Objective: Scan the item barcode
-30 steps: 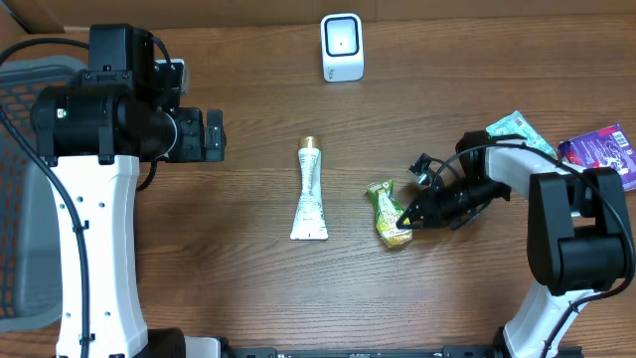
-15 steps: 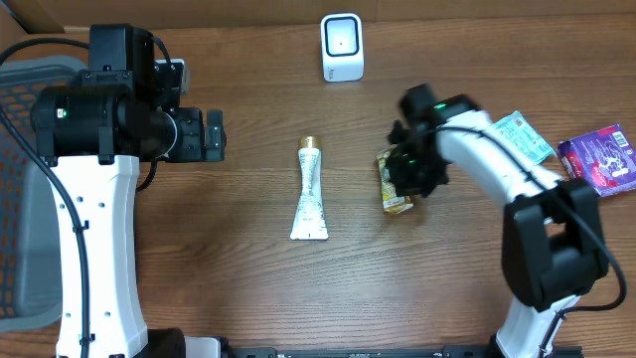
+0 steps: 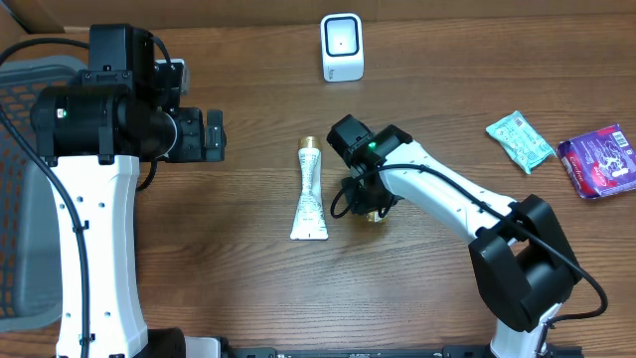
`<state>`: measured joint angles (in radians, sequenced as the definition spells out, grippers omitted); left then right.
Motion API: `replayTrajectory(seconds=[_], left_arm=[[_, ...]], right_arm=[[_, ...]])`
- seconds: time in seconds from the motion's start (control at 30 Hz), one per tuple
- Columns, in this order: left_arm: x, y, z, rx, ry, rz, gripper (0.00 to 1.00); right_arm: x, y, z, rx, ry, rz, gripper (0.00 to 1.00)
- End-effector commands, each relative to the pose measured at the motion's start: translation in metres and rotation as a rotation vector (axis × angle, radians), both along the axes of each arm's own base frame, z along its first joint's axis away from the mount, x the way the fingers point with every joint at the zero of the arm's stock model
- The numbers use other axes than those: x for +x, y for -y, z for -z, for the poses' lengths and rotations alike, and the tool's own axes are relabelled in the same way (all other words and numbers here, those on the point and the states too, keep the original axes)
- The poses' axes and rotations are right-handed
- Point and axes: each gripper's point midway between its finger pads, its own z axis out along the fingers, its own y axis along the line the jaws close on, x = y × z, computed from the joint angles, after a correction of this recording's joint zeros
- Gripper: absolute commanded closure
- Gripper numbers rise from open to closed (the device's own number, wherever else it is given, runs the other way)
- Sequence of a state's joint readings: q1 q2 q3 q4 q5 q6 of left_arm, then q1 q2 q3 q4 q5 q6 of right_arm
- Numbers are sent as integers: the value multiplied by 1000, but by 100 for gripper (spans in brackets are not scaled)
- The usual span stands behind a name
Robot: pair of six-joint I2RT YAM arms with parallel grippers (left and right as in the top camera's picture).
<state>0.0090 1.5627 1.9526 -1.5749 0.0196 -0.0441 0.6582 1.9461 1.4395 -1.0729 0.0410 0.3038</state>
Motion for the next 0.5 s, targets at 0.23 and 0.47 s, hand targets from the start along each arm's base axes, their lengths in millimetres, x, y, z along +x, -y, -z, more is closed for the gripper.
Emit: replayTrajectory(seconds=[0.23,0.47], left_arm=[[3,0,3,2,-7,19,0],[3,0,3,2,-7,19,0]], right_arm=[[41,18,-71,132,80,175,29],[44,41,-76,417,-86,234,17]])
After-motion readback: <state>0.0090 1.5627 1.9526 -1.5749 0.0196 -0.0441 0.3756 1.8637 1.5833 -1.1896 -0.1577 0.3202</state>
